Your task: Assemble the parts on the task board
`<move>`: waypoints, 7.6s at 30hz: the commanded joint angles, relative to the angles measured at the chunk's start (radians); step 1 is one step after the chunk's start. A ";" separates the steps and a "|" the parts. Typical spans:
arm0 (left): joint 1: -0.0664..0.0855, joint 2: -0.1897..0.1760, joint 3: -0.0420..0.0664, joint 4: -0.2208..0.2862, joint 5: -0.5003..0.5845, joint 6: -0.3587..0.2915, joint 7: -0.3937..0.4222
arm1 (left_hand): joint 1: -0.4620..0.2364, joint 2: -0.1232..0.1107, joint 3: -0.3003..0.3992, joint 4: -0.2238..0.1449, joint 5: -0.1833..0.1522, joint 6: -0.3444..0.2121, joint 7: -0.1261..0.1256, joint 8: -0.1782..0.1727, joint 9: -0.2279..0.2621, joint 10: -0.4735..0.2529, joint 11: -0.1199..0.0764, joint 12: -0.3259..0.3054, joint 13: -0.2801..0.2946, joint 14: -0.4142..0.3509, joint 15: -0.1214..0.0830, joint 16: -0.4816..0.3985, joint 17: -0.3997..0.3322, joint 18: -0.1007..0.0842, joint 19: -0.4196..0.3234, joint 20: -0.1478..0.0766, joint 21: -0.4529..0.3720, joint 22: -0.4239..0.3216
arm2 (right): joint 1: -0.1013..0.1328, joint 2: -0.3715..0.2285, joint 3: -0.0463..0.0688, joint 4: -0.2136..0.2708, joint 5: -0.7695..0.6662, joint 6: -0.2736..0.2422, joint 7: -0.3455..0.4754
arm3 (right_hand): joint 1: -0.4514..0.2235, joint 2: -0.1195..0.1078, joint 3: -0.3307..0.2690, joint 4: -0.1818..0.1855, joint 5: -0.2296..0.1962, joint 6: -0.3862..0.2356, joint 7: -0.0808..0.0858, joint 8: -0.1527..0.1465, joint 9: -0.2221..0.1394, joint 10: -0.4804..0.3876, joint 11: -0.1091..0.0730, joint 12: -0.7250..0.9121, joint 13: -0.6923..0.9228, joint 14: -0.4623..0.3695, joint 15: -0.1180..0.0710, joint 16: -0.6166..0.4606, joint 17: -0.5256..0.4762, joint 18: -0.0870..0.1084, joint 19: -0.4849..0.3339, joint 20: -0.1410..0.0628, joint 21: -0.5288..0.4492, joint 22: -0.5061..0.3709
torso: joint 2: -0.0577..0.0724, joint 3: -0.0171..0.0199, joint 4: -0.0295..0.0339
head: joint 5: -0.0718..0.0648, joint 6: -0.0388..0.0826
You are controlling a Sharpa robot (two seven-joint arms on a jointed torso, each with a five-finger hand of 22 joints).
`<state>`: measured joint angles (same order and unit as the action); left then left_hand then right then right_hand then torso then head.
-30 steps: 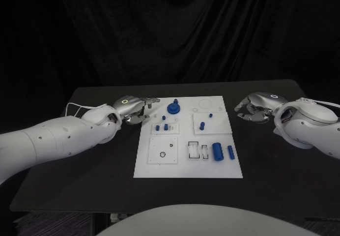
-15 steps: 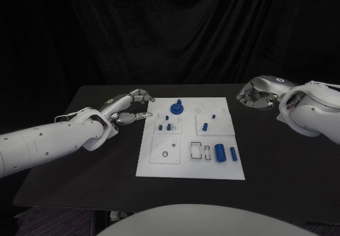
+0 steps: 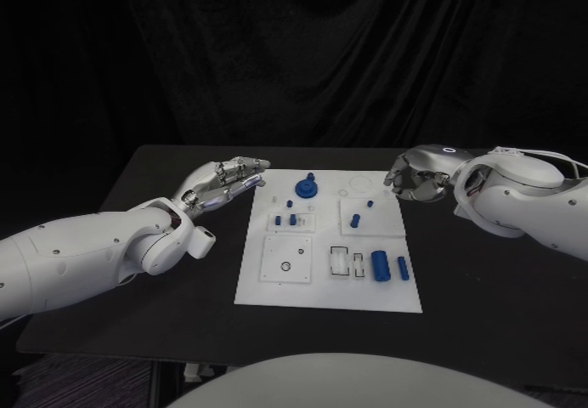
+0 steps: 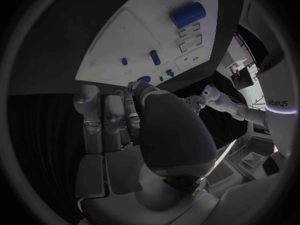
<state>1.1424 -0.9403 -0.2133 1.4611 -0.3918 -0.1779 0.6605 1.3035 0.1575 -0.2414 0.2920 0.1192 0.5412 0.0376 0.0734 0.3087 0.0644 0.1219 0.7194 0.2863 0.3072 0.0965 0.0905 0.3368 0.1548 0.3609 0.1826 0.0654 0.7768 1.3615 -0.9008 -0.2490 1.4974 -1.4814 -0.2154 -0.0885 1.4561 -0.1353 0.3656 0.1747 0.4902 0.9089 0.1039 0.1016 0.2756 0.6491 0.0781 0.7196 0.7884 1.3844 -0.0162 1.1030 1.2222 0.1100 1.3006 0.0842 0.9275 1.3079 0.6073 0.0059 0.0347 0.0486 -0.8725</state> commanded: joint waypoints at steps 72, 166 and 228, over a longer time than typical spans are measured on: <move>-0.050 0.036 0.001 -0.055 0.188 0.260 0.175 | 0.162 0.088 -0.005 -0.028 0.268 -0.060 -0.007 0.003 -0.024 -0.010 0.066 0.055 -0.116 0.091 0.087 0.066 0.059 0.013 0.041 0.097 0.020 -0.051 | -0.225 0.163 0.008 -0.302 -0.128 -0.178 0.101 | -0.016 0.013 -0.003 -0.052 0.016 -0.004 -0.022 -0.001 0.150 0.087 0.015 -0.157 -0.347 0.016 0.008 0.116 -0.033 -0.011 0.072 0.014 0.129 0.133 | -0.023 -0.0833 0.0628 | -0.097 0.000; -0.079 0.086 0.001 -0.103 0.188 0.297 0.129 | 0.199 0.111 0.035 -0.065 0.283 -0.053 0.018 0.003 -0.027 -0.006 0.081 0.051 -0.127 0.086 0.100 0.077 0.054 0.003 0.031 0.100 0.013 -0.062 | -0.235 0.248 0.011 0.017 -0.350 -0.156 0.083 | 0.040 0.041 -0.010 -0.137 -0.059 0.090 0.015 0.072 0.313 0.335 -0.025 -0.216 -0.441 0.058 -0.010 0.157 -0.026 -0.025 0.112 -0.005 0.218 0.151 | -0.021 -0.0838 0.0650 | -0.028 0.000; -0.093 0.103 0.001 -0.124 0.188 0.321 0.105 | 0.196 0.114 0.041 -0.068 0.267 -0.044 0.025 0.006 -0.024 -0.007 0.081 0.050 -0.129 0.081 0.102 0.078 0.053 0.002 0.031 0.101 0.013 -0.063 | -0.255 0.297 0.011 -0.036 -0.355 -0.111 0.066 | 0.040 0.042 -0.010 -0.137 -0.072 0.089 0.014 0.062 0.310 0.340 -0.027 -0.221 -0.443 0.053 -0.011 0.148 -0.039 -0.023 0.107 -0.006 0.208 0.148 | -0.022 -0.0826 0.0630 | -0.022 0.000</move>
<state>1.0511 -0.8397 -0.2133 1.3360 -0.2113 0.1304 0.6788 1.4939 0.2657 -0.2048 0.2232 0.3886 0.4951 0.0558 0.0735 0.2835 0.0569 0.1965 0.7697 0.1580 0.3932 0.1932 0.1624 0.3903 0.1544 0.3974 0.2826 0.0810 0.7149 1.1087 -0.6035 -0.2370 1.4626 -1.8267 -0.3454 -0.0021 1.4867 -0.0954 0.3557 0.0412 0.4203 0.9982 0.1188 0.1681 0.5856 0.9863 0.0503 0.4963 0.3445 1.4376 -0.0258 1.2549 1.1844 0.0939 1.4081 0.0804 1.1403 1.3075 0.5855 -0.0770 0.0983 0.0265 -0.8725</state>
